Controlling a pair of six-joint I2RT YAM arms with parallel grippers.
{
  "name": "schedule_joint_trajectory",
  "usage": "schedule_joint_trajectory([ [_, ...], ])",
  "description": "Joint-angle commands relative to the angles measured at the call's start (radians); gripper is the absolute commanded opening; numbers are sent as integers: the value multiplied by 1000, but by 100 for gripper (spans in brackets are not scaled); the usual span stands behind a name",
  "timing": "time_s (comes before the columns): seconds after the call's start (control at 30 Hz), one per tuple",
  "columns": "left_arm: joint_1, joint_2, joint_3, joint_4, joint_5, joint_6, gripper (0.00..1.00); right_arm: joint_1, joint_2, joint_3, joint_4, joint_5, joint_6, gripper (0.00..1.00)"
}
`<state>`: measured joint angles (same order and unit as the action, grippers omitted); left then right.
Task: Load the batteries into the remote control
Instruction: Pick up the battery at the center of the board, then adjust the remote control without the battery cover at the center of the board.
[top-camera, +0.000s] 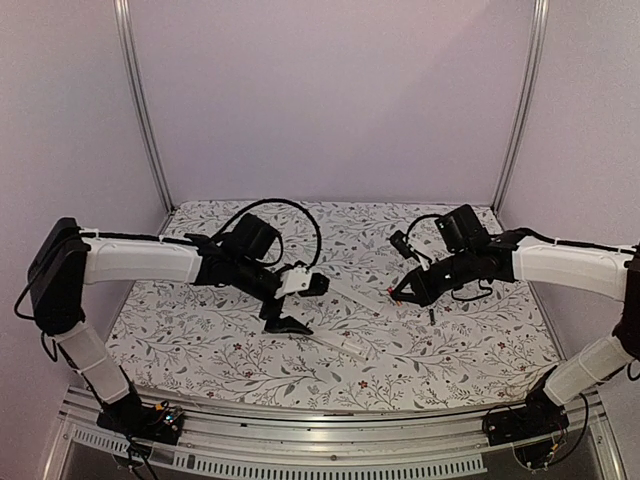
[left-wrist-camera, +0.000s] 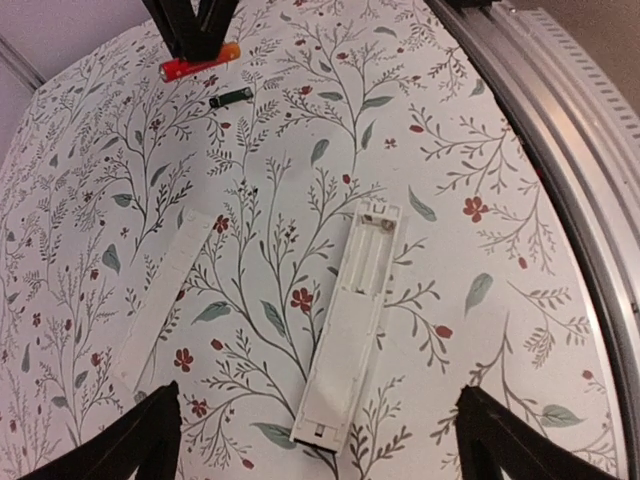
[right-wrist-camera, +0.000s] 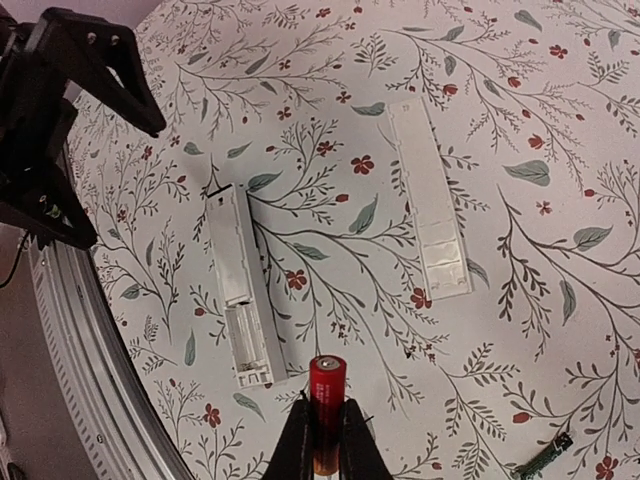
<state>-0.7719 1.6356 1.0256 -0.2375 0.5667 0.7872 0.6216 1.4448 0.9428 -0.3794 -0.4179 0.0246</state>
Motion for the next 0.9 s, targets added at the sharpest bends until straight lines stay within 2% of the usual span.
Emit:
schedule_joint_trajectory([
  [0.0, -1, 163, 87, -137, 90, 148, 93, -1, -47, -10, 31, -65, -60, 0],
  [0.2, -27, 224, 55, -57, 72, 168, 92, -2, -48, -8, -13, -68, -120, 0],
  [0.37, -46, 248, -4, 45, -21, 146, 88, -2, 0, 21, -34, -80, -149, 0],
  [0.53, -46, 278, -7, 96, -46, 134, 79, -3, 56, 54, -48, -86, -164, 0],
  [0.73, -46, 320, 14, 86, -50, 129, 62, -2, 88, 72, -61, -94, -167, 0],
  [0.87, -54, 324, 22, 60, -47, 138, 55, -2, 96, 80, -71, -91, -176, 0],
])
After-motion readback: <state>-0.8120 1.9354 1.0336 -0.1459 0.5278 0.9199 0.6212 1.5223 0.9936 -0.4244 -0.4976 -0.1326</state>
